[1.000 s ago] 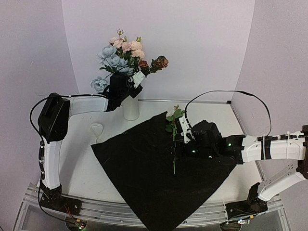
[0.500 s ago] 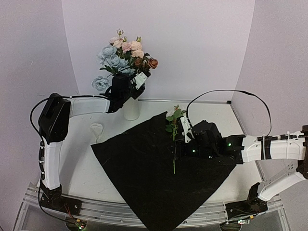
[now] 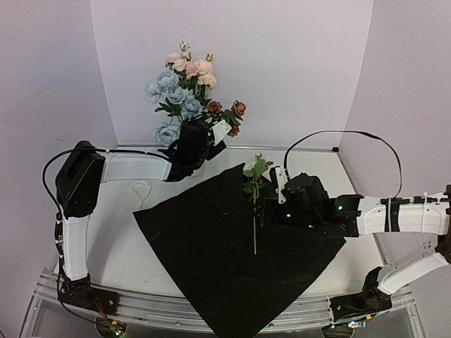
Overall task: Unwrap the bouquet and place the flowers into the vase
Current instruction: Adjust the fake flower in the vase.
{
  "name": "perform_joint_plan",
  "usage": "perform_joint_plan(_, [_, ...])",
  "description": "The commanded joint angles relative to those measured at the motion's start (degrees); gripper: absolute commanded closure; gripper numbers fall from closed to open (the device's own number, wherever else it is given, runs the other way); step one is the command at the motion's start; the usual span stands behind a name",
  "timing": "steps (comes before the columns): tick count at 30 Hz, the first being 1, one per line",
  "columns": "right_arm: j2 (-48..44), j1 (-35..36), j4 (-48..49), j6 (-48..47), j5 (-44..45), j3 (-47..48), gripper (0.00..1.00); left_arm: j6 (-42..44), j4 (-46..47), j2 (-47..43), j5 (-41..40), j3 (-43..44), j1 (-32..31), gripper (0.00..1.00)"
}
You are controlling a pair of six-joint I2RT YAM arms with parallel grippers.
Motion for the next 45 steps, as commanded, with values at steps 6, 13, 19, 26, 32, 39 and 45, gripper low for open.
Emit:
perform_joint_plan(6, [-3.81,-0.07,0.17,0.49,0.49,-1.55,0.41,-1.42,1.68,-3.66,-7.73,1.65,1.00,0.26])
perform_joint_plan(13, [-5.11,-0.08,0.55,0.73,0.42,-2.54,0.40,-0.66,1.55,-3.74,-9.23,4.58,1.35,0.23])
perform_joint_plan(19, [-4.74,-0.04,0.63,0.86,-0.01,-2.69,0.40,-2.83,1.50,-8.18,-11.53,0.69,1.13,0.21])
perform_joint_plan(26, [-4.24,-0.04,0.88,0.64,-0.46,-2.52,0.40,-5.69,1.36,-15.19,-7.35,-9.64,0.39,0.17])
perform_joint_plan(32, [-4.03,-0.08,0.99,0.39,-0.56,-2.16,0.40,-7.53,1.33,-20.17,-3.18,-17.49,0.04,0.10])
perform_joint_plan(39, [-3.95,-0.09,1.17,0.78,-0.92,-2.32,0.40,-9.86,1.24,-23.57,-0.79,-21.10,0.06,0.07])
perform_joint_plan(45, [-4.03,-0.07,1.32,0.93,-1.05,-2.50,0.40,-13.30,1.07,-27.07,4.81,-24.09,0.03,0.06])
